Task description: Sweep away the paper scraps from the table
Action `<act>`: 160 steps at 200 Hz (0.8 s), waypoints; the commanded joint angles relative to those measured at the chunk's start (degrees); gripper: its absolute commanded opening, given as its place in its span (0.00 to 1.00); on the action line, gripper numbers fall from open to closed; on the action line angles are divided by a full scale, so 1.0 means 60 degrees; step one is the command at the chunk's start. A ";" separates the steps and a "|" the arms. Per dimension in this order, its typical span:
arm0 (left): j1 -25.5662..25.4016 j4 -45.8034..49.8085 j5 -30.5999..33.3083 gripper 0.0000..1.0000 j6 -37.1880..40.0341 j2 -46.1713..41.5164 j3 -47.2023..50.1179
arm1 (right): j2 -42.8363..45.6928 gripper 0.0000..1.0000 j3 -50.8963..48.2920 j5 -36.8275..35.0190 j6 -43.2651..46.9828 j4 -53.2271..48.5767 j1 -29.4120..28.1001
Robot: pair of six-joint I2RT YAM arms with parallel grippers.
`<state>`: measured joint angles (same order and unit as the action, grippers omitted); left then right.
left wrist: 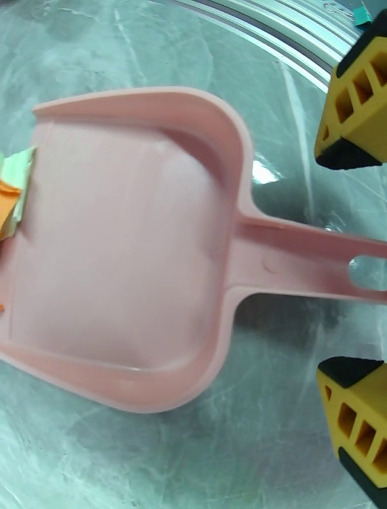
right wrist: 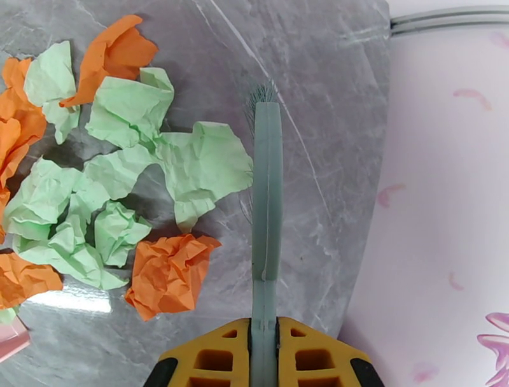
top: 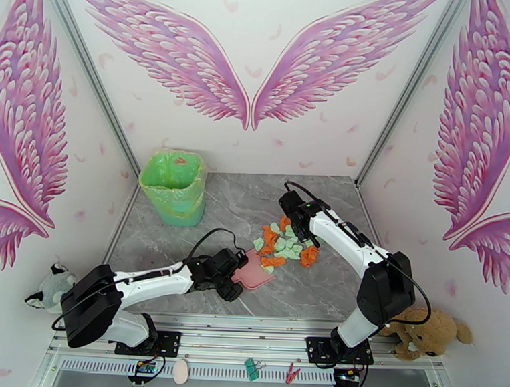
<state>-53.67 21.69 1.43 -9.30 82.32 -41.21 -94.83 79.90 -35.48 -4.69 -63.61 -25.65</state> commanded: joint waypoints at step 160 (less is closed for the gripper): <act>-0.0093 -0.2591 0.0387 0.75 -0.0486 -0.0665 0.1687 | 0.0266 0.00 -0.0195 -0.0098 -0.0010 0.0103 -0.0002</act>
<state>-54.06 9.58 4.08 -11.46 80.18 -32.71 -94.83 79.15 -35.48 -4.69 -63.24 -25.65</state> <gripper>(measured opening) 0.759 0.129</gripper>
